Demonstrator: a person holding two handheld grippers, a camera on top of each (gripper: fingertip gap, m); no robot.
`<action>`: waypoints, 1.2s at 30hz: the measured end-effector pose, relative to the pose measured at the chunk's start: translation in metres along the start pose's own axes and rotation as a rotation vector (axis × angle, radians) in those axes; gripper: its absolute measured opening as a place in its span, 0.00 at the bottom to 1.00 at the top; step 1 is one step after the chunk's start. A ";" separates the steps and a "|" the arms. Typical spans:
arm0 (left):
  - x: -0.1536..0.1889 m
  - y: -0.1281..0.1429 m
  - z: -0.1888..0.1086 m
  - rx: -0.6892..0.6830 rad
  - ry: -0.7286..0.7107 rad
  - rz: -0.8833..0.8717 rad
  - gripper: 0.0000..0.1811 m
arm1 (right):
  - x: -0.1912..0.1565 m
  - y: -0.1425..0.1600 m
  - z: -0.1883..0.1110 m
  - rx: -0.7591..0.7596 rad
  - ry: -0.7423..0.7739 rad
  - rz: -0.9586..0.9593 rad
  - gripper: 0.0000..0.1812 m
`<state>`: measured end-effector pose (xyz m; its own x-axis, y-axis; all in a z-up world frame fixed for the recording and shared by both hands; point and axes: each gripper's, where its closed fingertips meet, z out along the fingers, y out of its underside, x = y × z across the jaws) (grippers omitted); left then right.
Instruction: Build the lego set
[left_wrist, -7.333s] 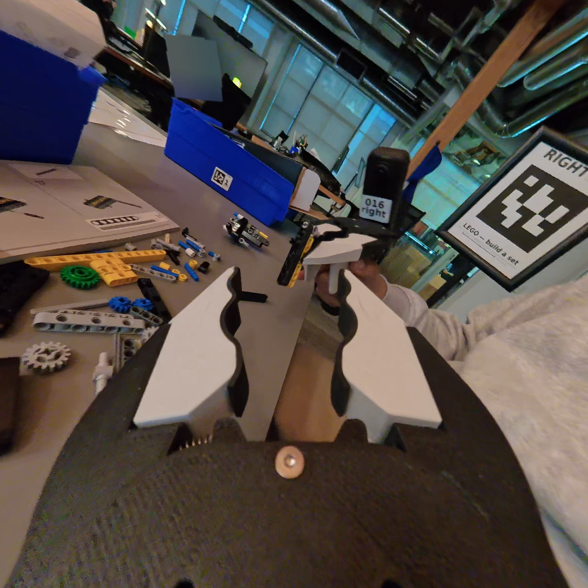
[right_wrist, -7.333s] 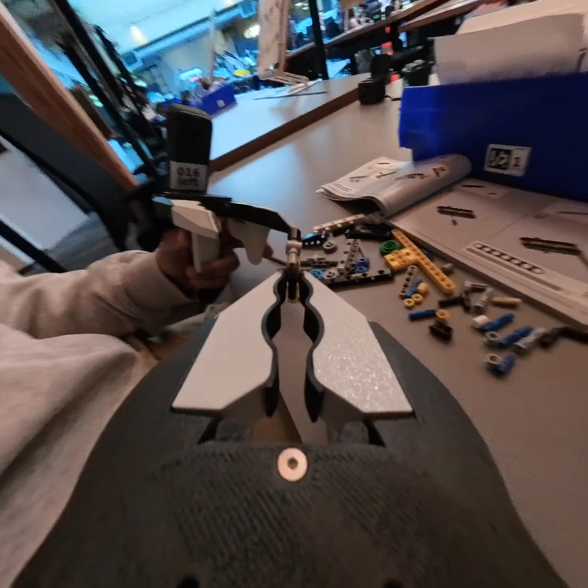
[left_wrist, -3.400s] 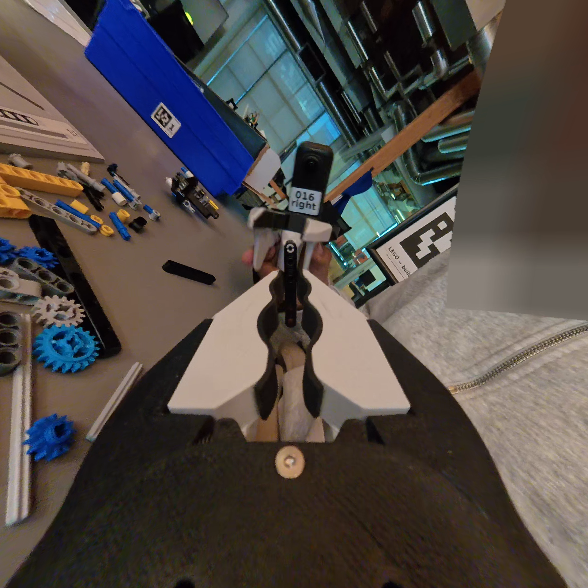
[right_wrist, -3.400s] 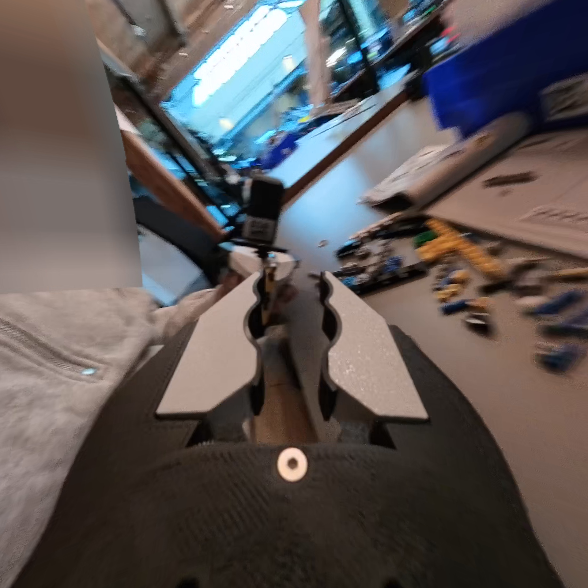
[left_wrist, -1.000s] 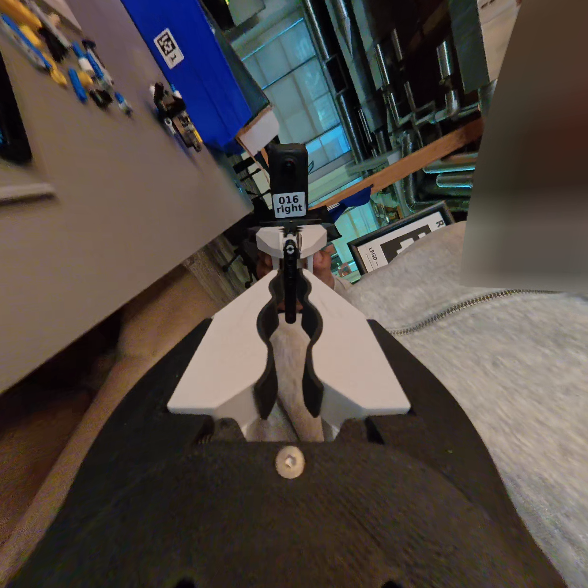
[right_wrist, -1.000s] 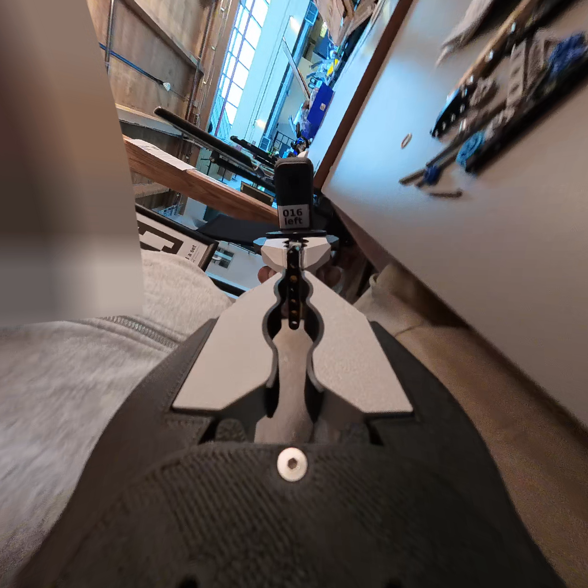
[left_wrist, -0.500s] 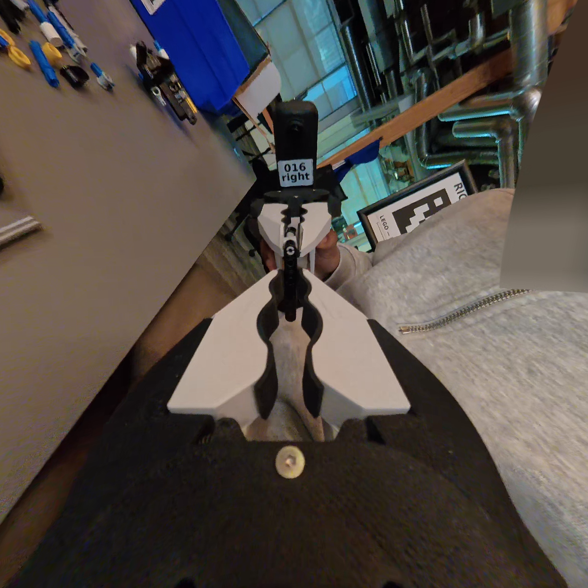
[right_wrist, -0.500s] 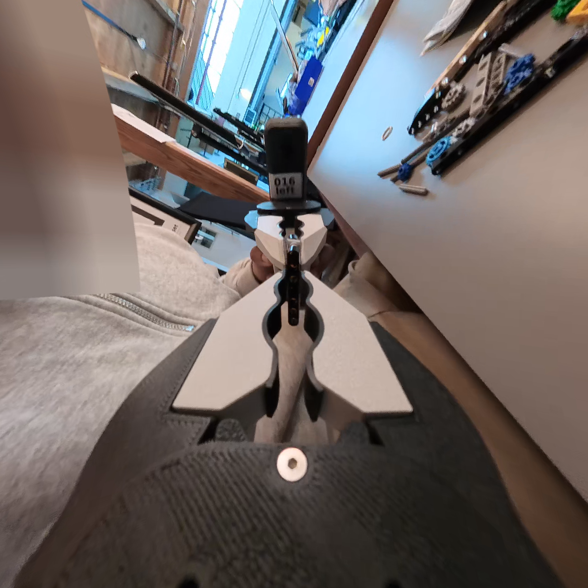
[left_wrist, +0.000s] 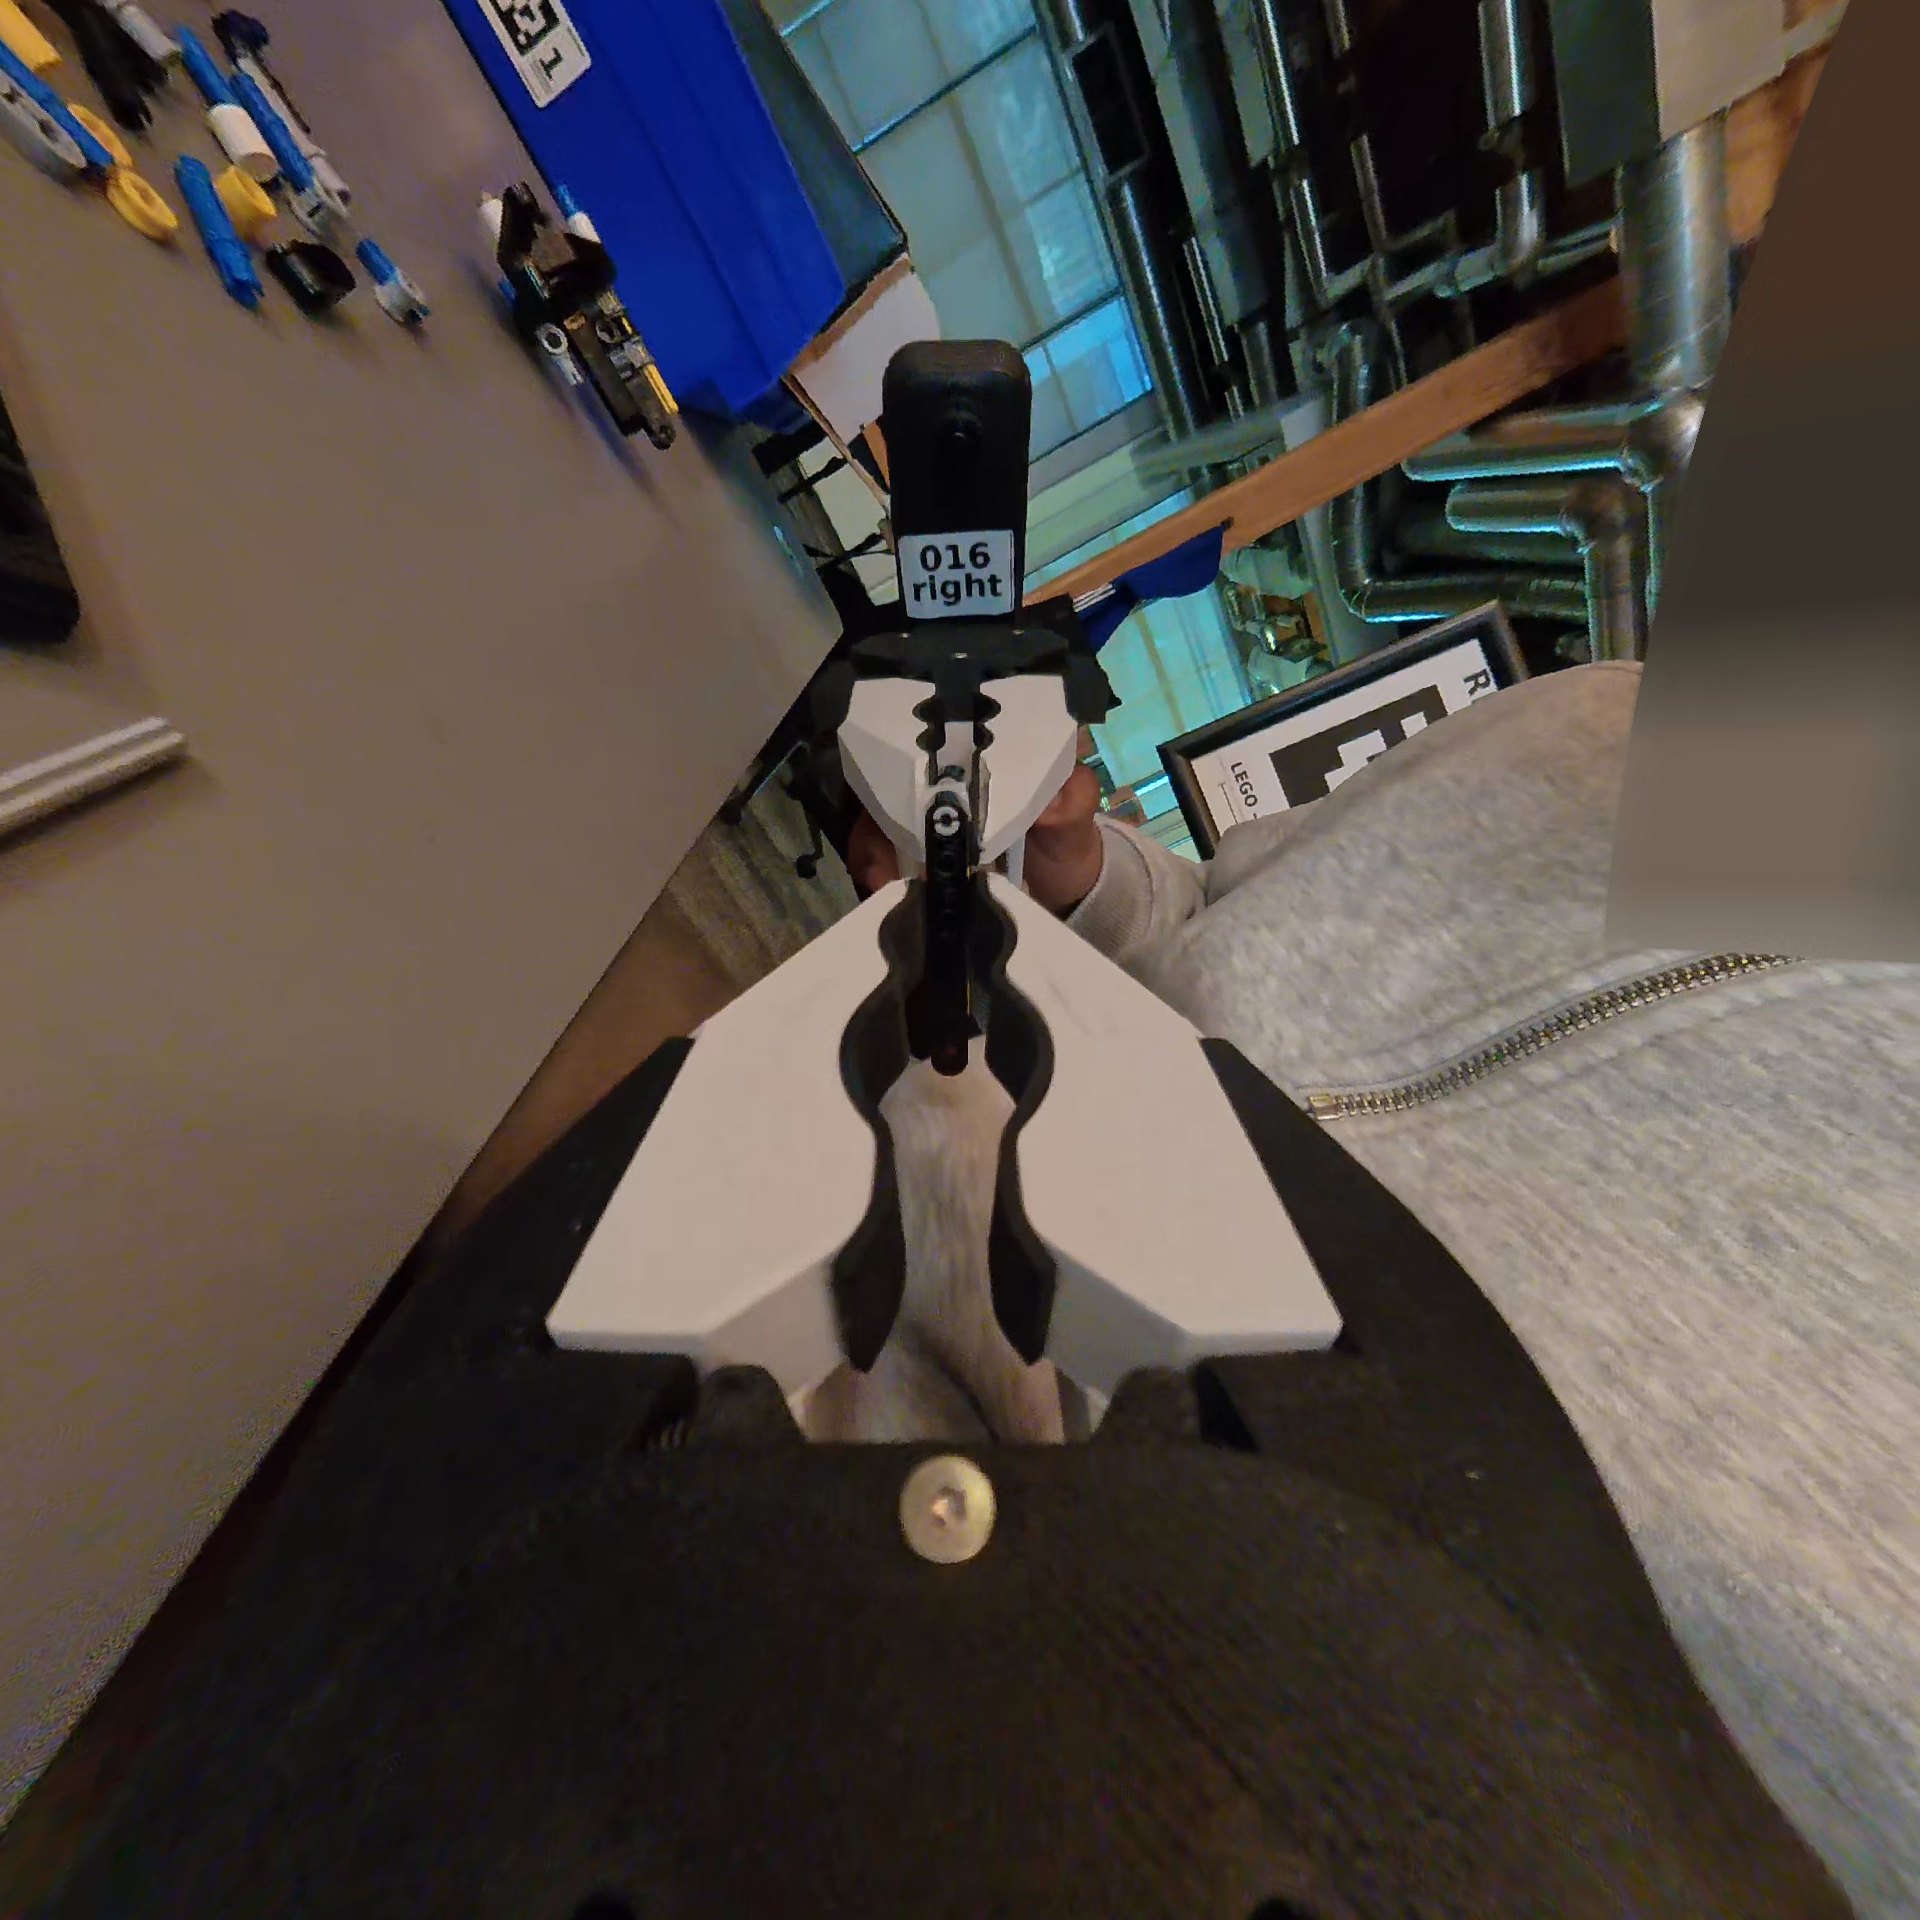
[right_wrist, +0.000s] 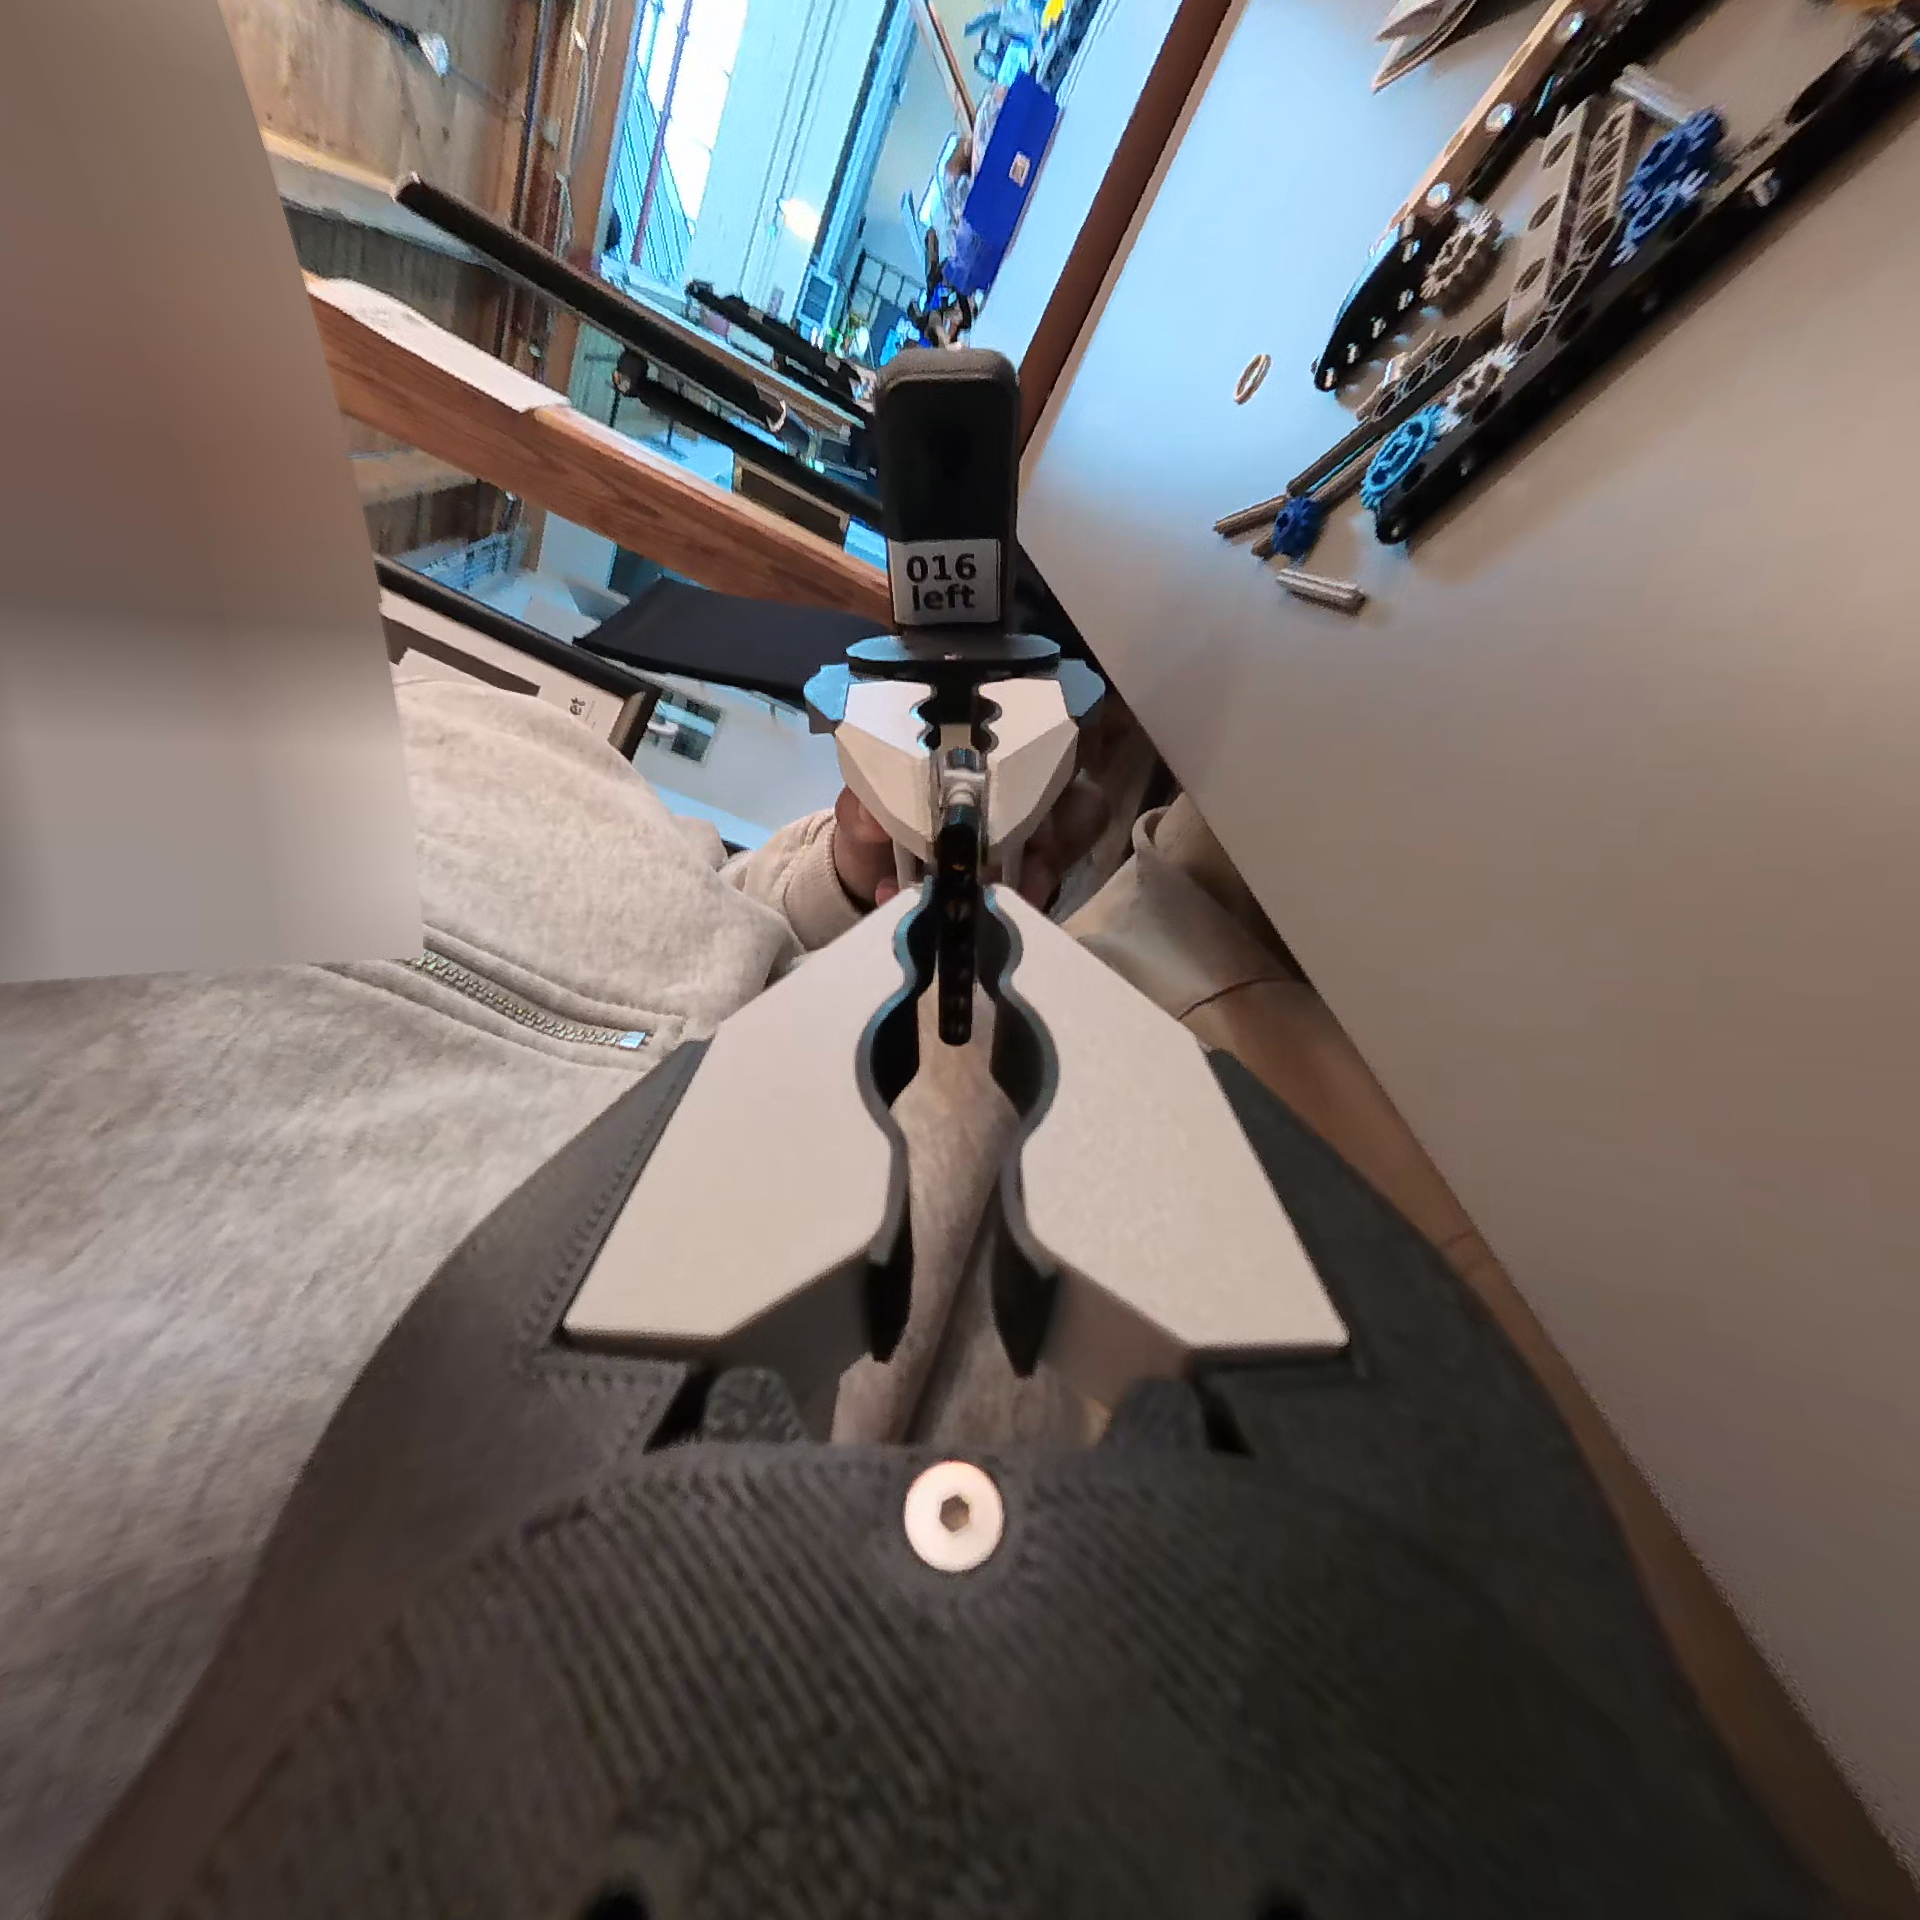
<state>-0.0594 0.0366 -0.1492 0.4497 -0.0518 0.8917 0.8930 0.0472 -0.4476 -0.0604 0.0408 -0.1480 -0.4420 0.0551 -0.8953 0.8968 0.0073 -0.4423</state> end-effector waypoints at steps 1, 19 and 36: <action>0.000 0.000 0.000 -0.006 0.000 0.005 0.03 | 0.000 0.000 -0.001 -0.007 -0.002 -0.001 0.03; 0.006 0.003 0.000 -0.215 -0.016 0.239 0.03 | -0.007 0.002 0.000 -0.211 -0.107 0.087 0.02; -0.004 0.003 0.005 -0.164 -0.019 0.165 0.03 | 0.003 -0.004 -0.004 -0.118 0.024 -0.032 0.03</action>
<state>-0.0589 0.0423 -0.1534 0.5908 -0.0381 0.8059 0.7992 -0.1093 -0.5911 -0.0652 0.0451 -0.1484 -0.4711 0.0768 -0.8787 0.8788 0.1271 -0.4600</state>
